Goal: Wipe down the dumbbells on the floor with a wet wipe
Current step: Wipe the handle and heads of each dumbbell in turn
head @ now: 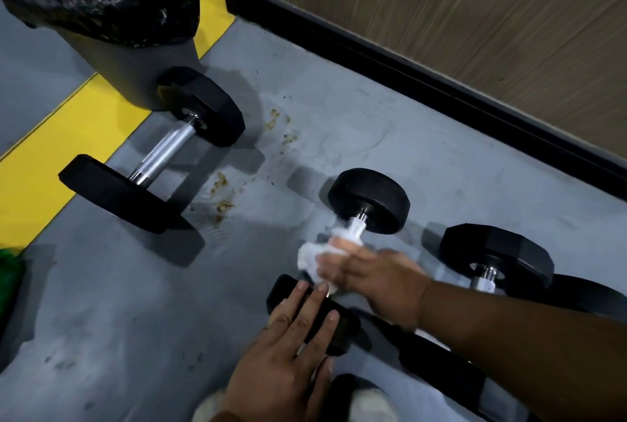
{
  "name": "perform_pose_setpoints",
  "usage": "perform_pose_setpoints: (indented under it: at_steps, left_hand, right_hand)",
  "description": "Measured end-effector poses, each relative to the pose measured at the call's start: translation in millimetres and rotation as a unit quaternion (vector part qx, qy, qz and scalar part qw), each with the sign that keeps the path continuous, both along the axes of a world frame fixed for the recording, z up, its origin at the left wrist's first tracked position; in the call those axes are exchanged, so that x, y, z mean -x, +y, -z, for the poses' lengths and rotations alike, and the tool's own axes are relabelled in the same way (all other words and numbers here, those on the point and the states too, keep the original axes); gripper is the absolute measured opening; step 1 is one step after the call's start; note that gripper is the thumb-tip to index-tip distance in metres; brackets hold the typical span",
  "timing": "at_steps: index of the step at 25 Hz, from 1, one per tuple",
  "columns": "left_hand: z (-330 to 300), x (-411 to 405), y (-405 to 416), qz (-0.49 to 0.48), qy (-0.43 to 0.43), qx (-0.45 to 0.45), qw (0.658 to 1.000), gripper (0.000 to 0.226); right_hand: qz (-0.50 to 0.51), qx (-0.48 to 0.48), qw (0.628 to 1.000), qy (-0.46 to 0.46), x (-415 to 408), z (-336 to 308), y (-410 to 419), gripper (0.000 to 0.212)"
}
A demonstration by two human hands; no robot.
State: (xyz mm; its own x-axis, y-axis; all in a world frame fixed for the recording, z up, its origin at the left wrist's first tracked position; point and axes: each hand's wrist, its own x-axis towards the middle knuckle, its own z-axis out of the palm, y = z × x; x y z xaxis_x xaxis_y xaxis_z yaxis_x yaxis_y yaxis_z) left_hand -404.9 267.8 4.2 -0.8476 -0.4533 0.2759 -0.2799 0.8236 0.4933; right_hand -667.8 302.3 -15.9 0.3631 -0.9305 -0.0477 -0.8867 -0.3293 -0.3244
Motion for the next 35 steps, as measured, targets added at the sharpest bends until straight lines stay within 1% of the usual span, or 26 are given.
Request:
perform_pose_setpoints:
  at_steps: [2,3,4,5,7,8,9,10,13,14,15,16,18,19,20,21,22,24,25,26,27,29,31,32,33,35]
  left_hand:
    - [1,-1,1,0.007,0.003,-0.004,1.0,0.056]
    - [1,-1,1,0.009,0.004,-0.006,1.0,0.056]
    - [1,-2,1,0.011,0.005,-0.005,1.0,0.057]
    - [2,-2,1,0.013,0.004,-0.005,1.0,0.057]
    - [2,-1,1,0.011,0.003,-0.007,1.0,0.057]
    - [1,-1,2,0.009,0.003,-0.009,1.0,0.056]
    - [1,0,3,0.007,0.002,-0.01,1.0,0.055]
    - [0,1,4,0.004,0.003,-0.011,1.0,0.055]
    - [-2,1,4,0.001,0.009,-0.02,1.0,0.052]
    - [-3,1,4,0.003,0.012,-0.021,1.0,0.052]
    - [-2,1,5,0.006,0.012,-0.019,1.0,0.052]
    - [-2,1,6,0.007,0.01,-0.015,1.0,0.053]
    - [-2,2,6,0.006,0.008,-0.014,1.0,0.054]
    - [-2,2,6,0.004,0.006,-0.016,1.0,0.055]
    - [-1,2,6,0.001,0.003,-0.015,1.0,0.055]
    - [-1,2,6,-0.002,-0.002,-0.013,1.0,0.056]
    - [0,2,6,-0.001,-0.004,-0.012,1.0,0.055]
    - [0,2,6,0.008,0.0,-0.015,1.0,0.052]
    - [0,2,6,0.009,0.003,-0.016,1.0,0.051]
    - [0,2,6,0.009,0.001,-0.016,1.0,0.051]
    - [-1,2,7,0.006,-0.002,-0.015,1.0,0.052]
    - [-3,2,9,-0.002,-0.004,-0.013,1.0,0.055]
    - [-4,4,9,0.001,-0.005,-0.017,1.0,0.058]
    - [-4,5,10,0.003,-0.007,-0.016,1.0,0.059]
    - [-3,5,10,0.004,-0.008,-0.013,1.0,0.06]
    - [-2,4,12,0.007,-0.011,-0.009,1.0,0.06]
  right_hand:
    - [0.107,0.008,0.994,-0.016,18,2,-11,0.091]
    - [0.14,0.012,0.99,-0.018,16,2,-11,0.096]
    - [0.145,0.013,0.989,-0.024,8,3,-9,0.095]
    - [0.124,0.008,0.992,-0.033,-4,5,-2,0.088]
    - [0.036,-0.017,0.997,-0.064,-26,5,13,0.065]
    - [-0.002,-0.017,0.998,-0.064,-26,6,14,0.057]
    - [-0.017,-0.01,0.998,-0.054,-19,6,11,0.055]
    - [-0.001,0.001,0.999,-0.041,-9,6,5,0.059]
    - [0.12,0.017,0.992,-0.041,15,7,-10,0.085]
    - [0.136,0.017,0.989,-0.047,14,7,-9,0.089]
    - [0.129,0.015,0.99,-0.053,8,6,-6,0.089]
    - [0.101,0.013,0.993,-0.052,-2,5,0,0.081]
    - [0.007,0.002,0.999,-0.043,-19,3,12,0.06]
    - [-0.026,-0.008,0.999,-0.035,-20,1,13,0.055]
    - [-0.039,-0.002,0.999,-0.023,-15,1,10,0.053]
    - [-0.024,0.01,1.0,-0.015,-8,2,4,0.056]
    - [0.016,0.014,1.0,-0.018,2,4,-2,0.064]
    - [0.107,0.021,0.994,-0.028,19,7,-11,0.088]
    - [0.128,0.02,0.991,-0.033,19,7,-11,0.093]
    - [0.133,0.016,0.99,-0.044,12,6,-8,0.09]
    - [0.116,0.01,0.992,-0.056,1,6,-2,0.079]
    - [0.027,-0.003,0.998,-0.065,-21,6,11,0.052]
    - [-0.046,-0.004,0.998,-0.046,-17,3,11,0.045]
    - [-0.051,0.011,0.998,-0.033,-8,3,4,0.047]
    - [-0.028,0.025,0.999,-0.029,2,4,-3,0.055]
    - [0.067,0.038,0.997,-0.022,16,3,-14,0.078]
